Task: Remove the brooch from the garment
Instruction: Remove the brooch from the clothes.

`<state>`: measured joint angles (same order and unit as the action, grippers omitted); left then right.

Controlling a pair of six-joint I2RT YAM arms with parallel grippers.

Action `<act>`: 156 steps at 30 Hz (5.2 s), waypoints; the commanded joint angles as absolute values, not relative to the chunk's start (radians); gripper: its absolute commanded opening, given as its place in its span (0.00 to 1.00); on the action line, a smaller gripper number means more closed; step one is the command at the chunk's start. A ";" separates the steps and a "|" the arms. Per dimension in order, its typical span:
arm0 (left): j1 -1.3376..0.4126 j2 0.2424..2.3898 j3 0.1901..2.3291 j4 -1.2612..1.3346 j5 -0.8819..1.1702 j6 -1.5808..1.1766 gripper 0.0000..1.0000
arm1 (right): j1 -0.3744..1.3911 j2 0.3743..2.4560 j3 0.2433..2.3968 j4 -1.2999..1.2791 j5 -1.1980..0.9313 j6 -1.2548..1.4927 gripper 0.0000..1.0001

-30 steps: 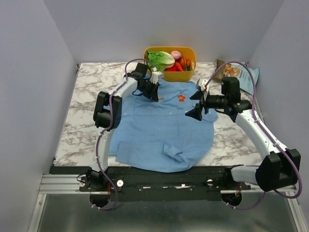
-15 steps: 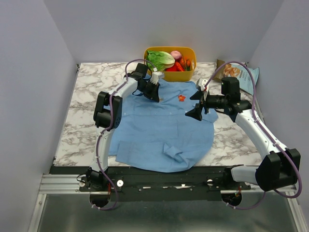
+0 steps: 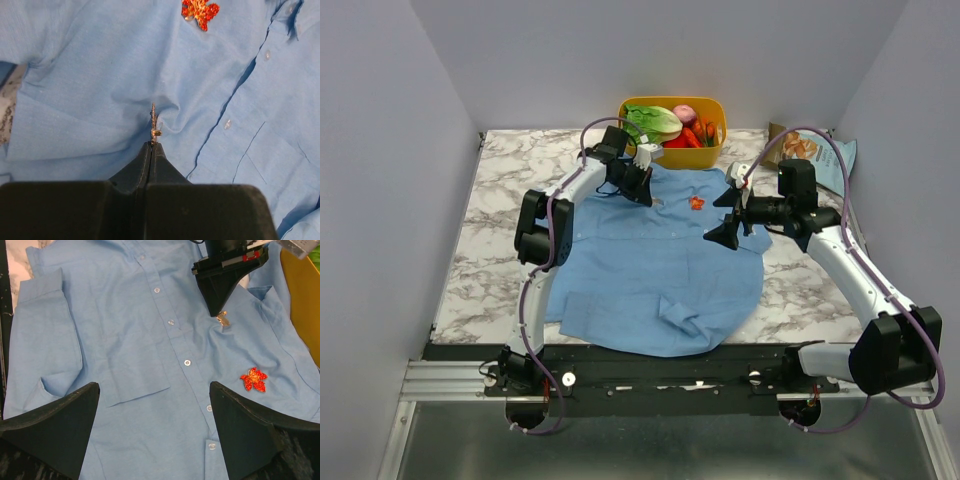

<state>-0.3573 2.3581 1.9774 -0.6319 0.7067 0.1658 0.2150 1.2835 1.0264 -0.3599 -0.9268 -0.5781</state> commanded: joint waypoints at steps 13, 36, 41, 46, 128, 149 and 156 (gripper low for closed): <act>-0.409 2.048 1.778 -0.563 0.736 0.190 0.00 | 0.219 1.448 1.185 -0.374 -0.963 -0.506 0.85; -0.514 1.783 1.531 -0.439 0.658 0.250 0.00 | 0.293 1.658 1.322 -0.288 -0.874 -0.497 0.44; -0.514 1.766 1.516 -0.437 0.692 0.247 0.00 | 0.301 1.689 1.338 -0.293 -0.876 -0.528 0.44; -0.514 1.763 1.500 -0.420 0.726 0.233 0.00 | 0.305 1.718 1.374 -0.290 -0.867 -0.529 0.45; -0.514 1.779 1.486 -0.388 0.824 0.176 0.00 | 0.264 1.890 1.531 -0.558 -1.181 -0.594 0.43; -0.514 1.795 1.489 -0.377 0.805 0.164 0.02 | 0.265 1.914 1.574 -0.670 -1.216 -0.681 0.01; -0.512 1.809 1.500 -0.393 0.761 0.175 0.36 | 0.265 1.879 1.555 -0.618 -1.118 -0.637 0.01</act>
